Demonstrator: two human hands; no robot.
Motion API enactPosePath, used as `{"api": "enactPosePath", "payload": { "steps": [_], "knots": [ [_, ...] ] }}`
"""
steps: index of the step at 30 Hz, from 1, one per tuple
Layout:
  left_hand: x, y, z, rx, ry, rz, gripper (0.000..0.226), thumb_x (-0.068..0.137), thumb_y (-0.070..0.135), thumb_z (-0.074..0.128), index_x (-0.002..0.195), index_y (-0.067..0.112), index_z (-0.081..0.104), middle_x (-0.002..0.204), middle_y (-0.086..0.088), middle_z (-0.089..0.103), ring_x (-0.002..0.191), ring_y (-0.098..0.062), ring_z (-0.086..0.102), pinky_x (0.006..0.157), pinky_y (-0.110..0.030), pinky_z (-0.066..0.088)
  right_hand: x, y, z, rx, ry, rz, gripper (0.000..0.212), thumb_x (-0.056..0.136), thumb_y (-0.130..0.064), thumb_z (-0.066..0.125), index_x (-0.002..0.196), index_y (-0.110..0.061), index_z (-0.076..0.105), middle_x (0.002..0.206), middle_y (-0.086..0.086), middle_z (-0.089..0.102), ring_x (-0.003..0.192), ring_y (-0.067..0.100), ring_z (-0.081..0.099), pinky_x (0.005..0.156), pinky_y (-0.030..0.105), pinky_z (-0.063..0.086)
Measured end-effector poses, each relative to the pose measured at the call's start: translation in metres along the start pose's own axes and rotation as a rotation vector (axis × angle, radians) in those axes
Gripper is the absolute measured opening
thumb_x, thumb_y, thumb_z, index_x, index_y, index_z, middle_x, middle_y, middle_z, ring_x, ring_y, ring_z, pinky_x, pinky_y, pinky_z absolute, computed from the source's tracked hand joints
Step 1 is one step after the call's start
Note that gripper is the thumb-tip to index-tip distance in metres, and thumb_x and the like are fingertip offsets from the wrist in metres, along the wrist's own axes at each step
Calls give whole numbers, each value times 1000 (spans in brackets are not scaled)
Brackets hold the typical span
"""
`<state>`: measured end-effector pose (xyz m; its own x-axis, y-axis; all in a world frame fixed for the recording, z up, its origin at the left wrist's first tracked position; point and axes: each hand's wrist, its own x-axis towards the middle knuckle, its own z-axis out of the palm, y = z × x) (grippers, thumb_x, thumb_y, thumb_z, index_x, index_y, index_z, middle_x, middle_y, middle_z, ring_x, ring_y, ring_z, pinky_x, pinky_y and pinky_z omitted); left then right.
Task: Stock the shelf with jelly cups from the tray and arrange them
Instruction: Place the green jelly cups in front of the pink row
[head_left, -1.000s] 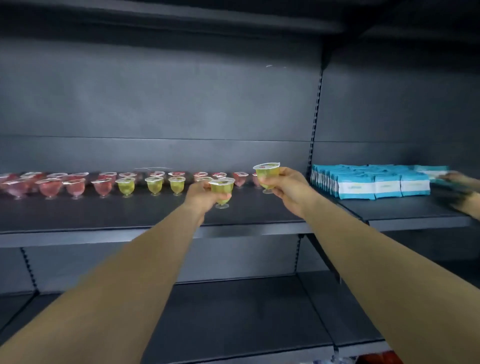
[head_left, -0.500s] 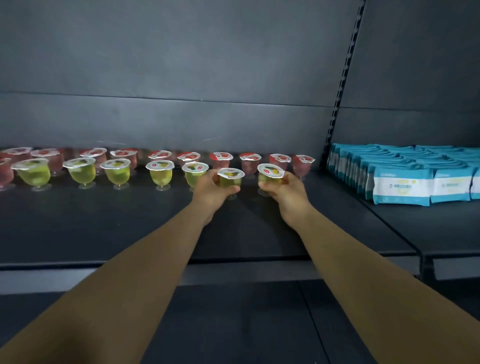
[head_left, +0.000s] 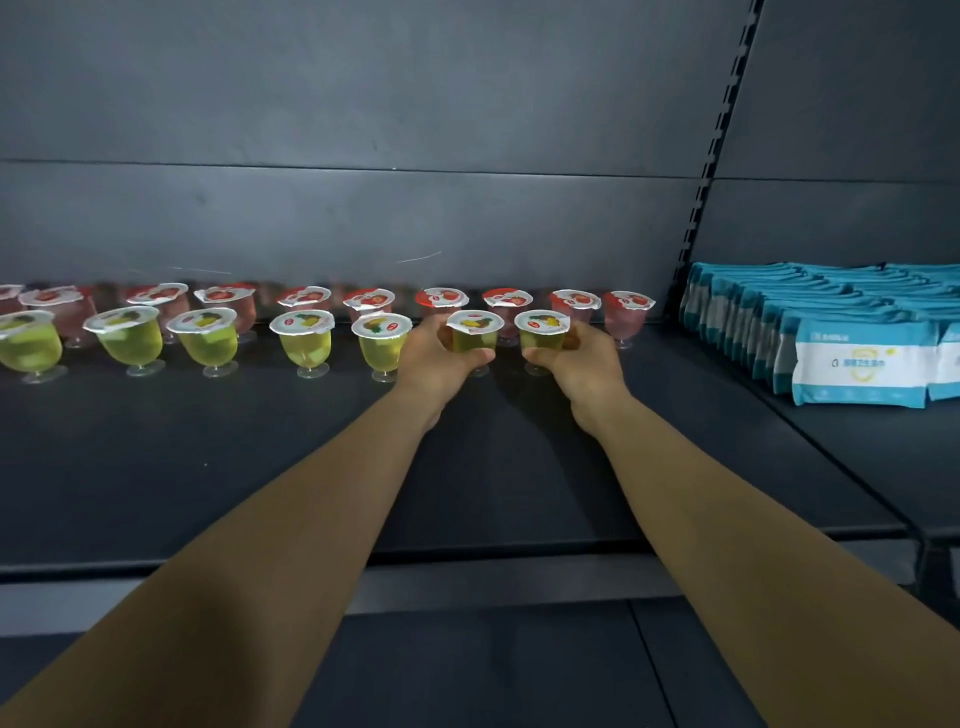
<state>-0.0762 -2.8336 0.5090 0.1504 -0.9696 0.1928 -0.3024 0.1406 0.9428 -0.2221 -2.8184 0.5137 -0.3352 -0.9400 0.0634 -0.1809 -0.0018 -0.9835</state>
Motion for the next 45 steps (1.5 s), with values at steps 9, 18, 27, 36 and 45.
{"api": "enactPosePath", "payload": {
  "steps": [9,18,27,36,45],
  "knots": [
    [-23,16,-17,154,-145,-30,40,77,21,75,114,10,64,110,-6,68,104,-24,62,94,-35,49,-21,-11,-15,-85,13,2,35,79,-7,74,112,-7,65,100,-1,64,97,16,59,90,29,48],
    [-114,71,-126,775,-457,191,64,92,33,58,146,11,30,149,-8,34,134,-25,36,105,-30,31,-148,-88,-44,-915,-280,-230,59,82,-34,71,132,-10,50,135,6,51,123,26,47,105,39,38],
    [-250,2,-292,1029,-587,386,61,87,33,65,139,10,42,144,-10,40,130,-26,39,101,-26,33,-360,-66,40,-1028,-323,-237,86,82,-43,70,150,-18,24,156,6,22,142,27,22,114,37,24],
    [-356,-163,-390,1028,-768,152,55,87,31,64,136,16,45,140,-7,41,128,-25,41,98,-30,34,-493,55,131,-967,-482,-59,80,82,-37,71,147,-19,28,151,5,29,139,25,27,110,36,29],
    [-418,-375,-380,1033,-948,-154,59,87,28,63,140,16,39,138,-6,41,126,-21,43,98,-31,39,-511,254,193,-1027,-683,153,75,80,-33,72,143,-15,35,140,8,43,127,23,41,96,29,36]
  ]
}}
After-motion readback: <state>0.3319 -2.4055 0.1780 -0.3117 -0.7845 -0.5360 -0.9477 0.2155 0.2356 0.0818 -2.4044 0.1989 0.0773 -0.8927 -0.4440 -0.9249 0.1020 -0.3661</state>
